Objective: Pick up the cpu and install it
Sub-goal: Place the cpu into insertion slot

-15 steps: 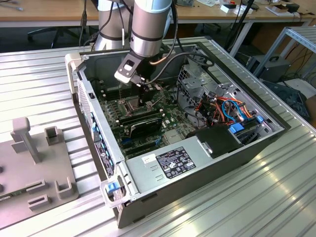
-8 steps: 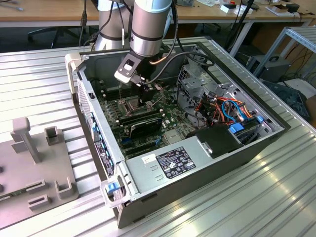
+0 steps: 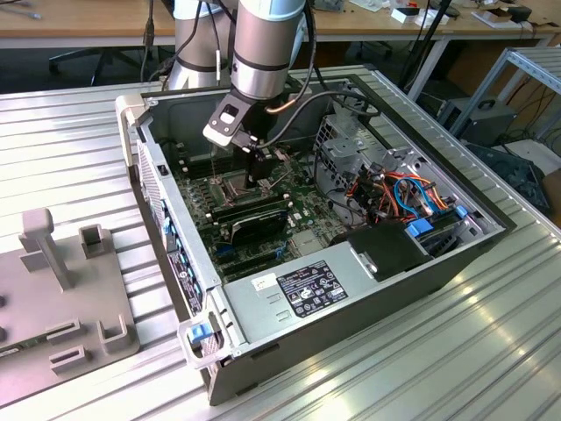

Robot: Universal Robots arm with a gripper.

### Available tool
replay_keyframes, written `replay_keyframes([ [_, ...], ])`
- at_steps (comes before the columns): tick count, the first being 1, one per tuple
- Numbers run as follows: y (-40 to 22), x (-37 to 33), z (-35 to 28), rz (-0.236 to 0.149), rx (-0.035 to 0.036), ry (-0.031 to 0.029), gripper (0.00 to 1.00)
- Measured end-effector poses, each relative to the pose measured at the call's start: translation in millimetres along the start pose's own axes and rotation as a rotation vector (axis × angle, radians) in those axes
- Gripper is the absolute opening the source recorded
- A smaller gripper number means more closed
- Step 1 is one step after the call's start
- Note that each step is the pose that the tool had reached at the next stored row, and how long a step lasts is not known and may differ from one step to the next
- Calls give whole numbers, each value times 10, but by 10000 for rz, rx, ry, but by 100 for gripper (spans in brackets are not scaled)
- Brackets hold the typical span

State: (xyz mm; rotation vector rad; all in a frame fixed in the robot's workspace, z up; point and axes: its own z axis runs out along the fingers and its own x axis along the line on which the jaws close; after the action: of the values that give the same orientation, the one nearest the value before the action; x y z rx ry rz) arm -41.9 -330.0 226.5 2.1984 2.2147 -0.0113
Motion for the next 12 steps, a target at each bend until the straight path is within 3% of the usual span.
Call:
replay_keyframes([
  [6,1,-1,-64,0,-1,1,62],
  [12,1,-1,-66,0,-1,1,62],
])
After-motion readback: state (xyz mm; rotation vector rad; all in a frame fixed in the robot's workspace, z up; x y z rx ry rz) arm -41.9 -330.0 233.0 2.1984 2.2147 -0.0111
